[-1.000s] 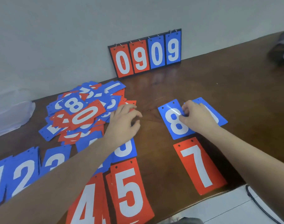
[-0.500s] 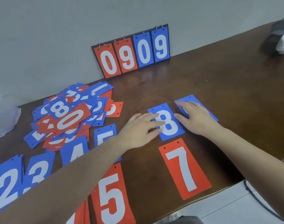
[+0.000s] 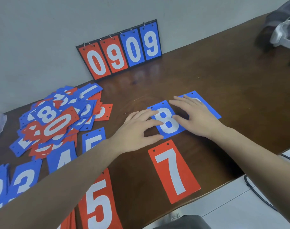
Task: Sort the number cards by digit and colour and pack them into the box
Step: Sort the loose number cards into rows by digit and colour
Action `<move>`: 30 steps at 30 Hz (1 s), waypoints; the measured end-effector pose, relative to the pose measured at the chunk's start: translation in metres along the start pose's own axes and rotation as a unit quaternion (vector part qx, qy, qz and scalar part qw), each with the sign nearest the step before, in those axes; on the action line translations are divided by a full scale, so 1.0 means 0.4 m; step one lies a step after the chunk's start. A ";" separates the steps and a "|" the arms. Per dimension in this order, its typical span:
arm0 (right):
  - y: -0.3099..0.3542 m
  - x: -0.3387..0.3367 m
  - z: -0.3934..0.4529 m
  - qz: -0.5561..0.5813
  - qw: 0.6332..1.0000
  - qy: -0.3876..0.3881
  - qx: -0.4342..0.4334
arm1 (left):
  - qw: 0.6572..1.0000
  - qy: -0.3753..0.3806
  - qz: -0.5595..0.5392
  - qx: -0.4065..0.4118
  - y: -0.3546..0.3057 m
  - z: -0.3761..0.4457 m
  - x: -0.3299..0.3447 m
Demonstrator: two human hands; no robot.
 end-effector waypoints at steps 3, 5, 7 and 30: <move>0.013 0.020 -0.009 -0.016 0.996 0.068 -0.061 | 1.000 0.012 0.007 -0.006 0.004 -0.017 0.001; 0.020 0.030 -0.014 -0.045 0.990 0.112 -0.073 | 1.000 0.020 0.013 -0.017 0.004 -0.019 0.007; 0.017 0.028 -0.020 -0.068 0.987 0.130 -0.067 | 0.999 0.031 0.016 -0.033 0.001 -0.016 0.015; -0.085 -0.054 -0.040 -0.026 0.995 0.070 0.061 | 0.995 0.069 0.078 0.001 -0.106 0.088 0.048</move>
Point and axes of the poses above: each hand's wrist, its own z-axis towards the middle knuckle, its own x-axis out of the palm, y = z × x, the point moved 1 cm from there along z, towards the middle knuckle, and after that the axes turned 8 degrees about -x, right-handed, at the moved point
